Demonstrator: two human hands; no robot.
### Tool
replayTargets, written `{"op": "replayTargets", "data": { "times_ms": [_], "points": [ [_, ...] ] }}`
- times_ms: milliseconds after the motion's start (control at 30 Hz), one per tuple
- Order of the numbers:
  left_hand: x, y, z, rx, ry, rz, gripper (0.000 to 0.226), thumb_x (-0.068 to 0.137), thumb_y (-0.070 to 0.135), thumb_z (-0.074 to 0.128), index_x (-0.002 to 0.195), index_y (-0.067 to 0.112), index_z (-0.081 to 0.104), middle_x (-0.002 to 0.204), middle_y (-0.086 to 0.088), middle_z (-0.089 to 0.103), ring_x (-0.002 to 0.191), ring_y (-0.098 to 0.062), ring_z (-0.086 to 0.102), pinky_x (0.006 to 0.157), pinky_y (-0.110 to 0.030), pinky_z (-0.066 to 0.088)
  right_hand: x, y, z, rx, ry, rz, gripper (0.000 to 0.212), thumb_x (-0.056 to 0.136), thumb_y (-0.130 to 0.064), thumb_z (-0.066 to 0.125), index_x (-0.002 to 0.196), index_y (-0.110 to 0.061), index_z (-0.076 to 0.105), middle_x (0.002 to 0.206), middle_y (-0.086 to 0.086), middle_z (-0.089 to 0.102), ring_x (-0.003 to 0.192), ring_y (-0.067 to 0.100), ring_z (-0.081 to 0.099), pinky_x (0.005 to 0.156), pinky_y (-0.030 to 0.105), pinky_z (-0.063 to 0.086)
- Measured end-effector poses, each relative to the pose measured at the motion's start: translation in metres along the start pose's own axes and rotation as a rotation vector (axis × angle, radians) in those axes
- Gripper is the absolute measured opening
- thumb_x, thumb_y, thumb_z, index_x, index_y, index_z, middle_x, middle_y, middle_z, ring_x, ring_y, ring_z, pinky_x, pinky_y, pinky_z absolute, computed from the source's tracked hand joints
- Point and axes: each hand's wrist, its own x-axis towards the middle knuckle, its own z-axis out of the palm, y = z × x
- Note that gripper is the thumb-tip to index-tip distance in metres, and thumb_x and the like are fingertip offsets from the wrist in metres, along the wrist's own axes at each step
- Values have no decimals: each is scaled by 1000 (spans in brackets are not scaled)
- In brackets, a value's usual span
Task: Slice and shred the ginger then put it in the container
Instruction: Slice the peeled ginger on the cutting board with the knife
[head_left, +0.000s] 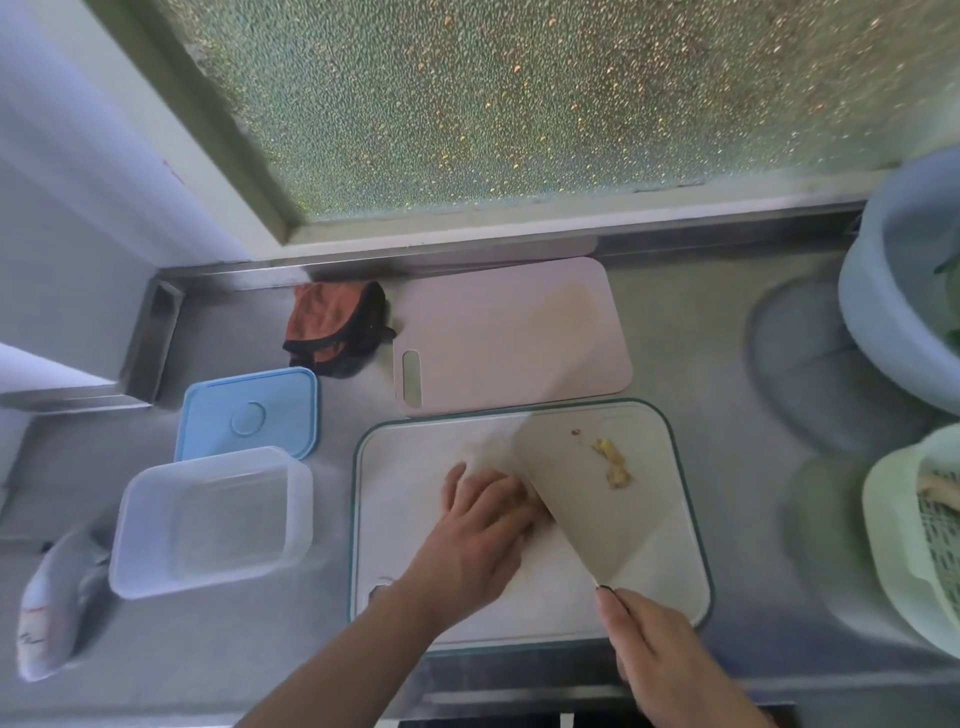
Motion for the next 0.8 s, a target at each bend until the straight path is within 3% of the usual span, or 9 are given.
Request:
{"op": "replayTargets", "data": {
  "times_ms": [167, 333, 433, 500, 567, 667, 733, 800],
  "points": [
    [5, 6, 2, 75, 23, -22, 21, 88, 14, 70, 109, 18, 72, 119, 1, 63, 108, -24, 56, 97, -40, 42, 2, -8, 2, 37, -15, 7, 49, 97, -46, 38, 64, -10, 47, 52, 0, 48, 52, 5, 45, 60, 25, 39],
    [-1, 4, 4, 78, 45, -15, 17, 94, 18, 68, 110, 16, 74, 120, 0, 66, 107, -24, 60, 99, -44, 46, 1, -10, 7, 83, -8, 11, 49, 94, -49, 40, 59, -15, 45, 50, -4, 52, 51, 6, 46, 66, 35, 45],
    [0, 4, 2, 77, 45, -12, 16, 97, 21, 67, 111, 17, 75, 121, 0, 67, 107, -24, 61, 98, -44, 47, 1, -11, 5, 98, 7, -1, 58, 82, -65, 32, 60, -13, 45, 49, -2, 51, 50, 8, 45, 64, 36, 44],
    [2, 4, 0, 81, 54, -4, 16, 95, 23, 70, 109, 18, 75, 119, 0, 68, 106, -23, 62, 97, -42, 48, -3, -11, 3, 88, 44, -34, 73, 73, -80, 24, 63, -12, 47, 52, 0, 52, 53, 13, 50, 65, 31, 44],
    [3, 4, 0, 86, 60, 1, 17, 92, 23, 74, 108, 18, 76, 118, 0, 69, 105, -23, 63, 95, -42, 49, -11, -8, 6, 99, 112, -27, 85, 66, -91, 20, 72, -13, 52, 55, -1, 56, 61, 10, 56, 61, 17, 42],
    [4, 4, 2, 85, 73, 1, 15, 91, 24, 75, 104, 17, 76, 117, 0, 70, 106, -23, 65, 93, -42, 51, -20, -4, 3, 42, 114, 14, 48, 80, -70, 34, 68, -30, 58, 62, 2, 60, 58, -7, 55, 56, 3, 38],
    [6, 4, 1, 91, 85, 1, 15, 89, 25, 76, 101, 17, 77, 114, 0, 71, 105, -23, 65, 92, -41, 52, -18, -4, 0, -3, -56, 74, 49, 73, -72, 23, 77, -34, 53, 62, 4, 58, 48, -8, 50, 51, 4, 35],
    [8, 4, 1, 96, 102, 12, 14, 88, 24, 77, 99, 16, 76, 112, 0, 72, 103, -24, 66, 89, -40, 52, -15, -1, -1, -37, -97, 105, 57, 72, -74, 17, 83, -31, 53, 61, 5, 57, 46, -9, 49, 51, 6, 35]
  ]
}}
